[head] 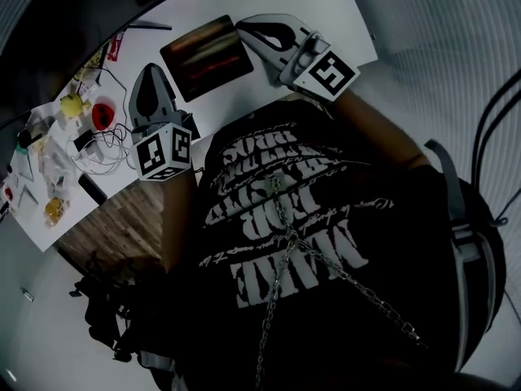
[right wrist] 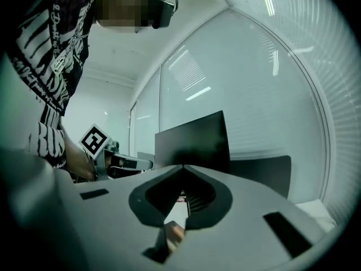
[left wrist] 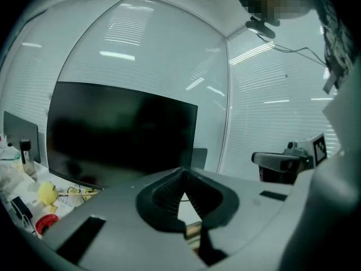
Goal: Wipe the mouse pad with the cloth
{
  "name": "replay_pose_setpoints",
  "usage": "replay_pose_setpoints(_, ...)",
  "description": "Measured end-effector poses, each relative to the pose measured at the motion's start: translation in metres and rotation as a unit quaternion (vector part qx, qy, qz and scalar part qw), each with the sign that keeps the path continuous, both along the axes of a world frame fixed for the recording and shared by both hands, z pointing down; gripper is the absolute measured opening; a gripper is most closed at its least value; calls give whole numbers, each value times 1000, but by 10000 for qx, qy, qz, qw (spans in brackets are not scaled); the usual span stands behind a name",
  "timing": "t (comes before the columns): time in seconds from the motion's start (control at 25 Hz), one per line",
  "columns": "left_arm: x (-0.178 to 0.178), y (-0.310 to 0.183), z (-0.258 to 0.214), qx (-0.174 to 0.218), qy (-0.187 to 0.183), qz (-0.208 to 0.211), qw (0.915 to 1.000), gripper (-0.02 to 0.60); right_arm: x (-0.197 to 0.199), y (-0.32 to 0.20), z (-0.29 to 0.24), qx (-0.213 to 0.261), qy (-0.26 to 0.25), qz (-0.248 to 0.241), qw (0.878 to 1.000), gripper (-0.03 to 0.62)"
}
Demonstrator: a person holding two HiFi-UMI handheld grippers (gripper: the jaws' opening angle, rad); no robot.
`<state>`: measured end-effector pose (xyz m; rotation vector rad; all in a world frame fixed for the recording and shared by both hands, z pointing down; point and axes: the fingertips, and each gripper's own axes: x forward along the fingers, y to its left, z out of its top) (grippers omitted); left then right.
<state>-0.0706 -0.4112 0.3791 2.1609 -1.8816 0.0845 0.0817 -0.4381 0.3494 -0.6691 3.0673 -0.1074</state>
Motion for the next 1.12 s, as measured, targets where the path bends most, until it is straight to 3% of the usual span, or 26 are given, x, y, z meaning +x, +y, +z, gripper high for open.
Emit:
replay_pose_setpoints(0.16, 10, -3, -10, 207, -175, 253, 9993, 0, -4, 1, 1, 80, 252, 24, 9996, 0)
replay_pose_setpoints(0.28, 13, -2, -6, 121, -178, 394, 9990, 0, -1, -4, 4, -76, 261, 197, 9994, 0)
replay_pose_setpoints(1.12, 6, 14, -19, 94, -265, 264, 9993, 0, -4, 3, -8, -40, 164, -25, 9999, 0)
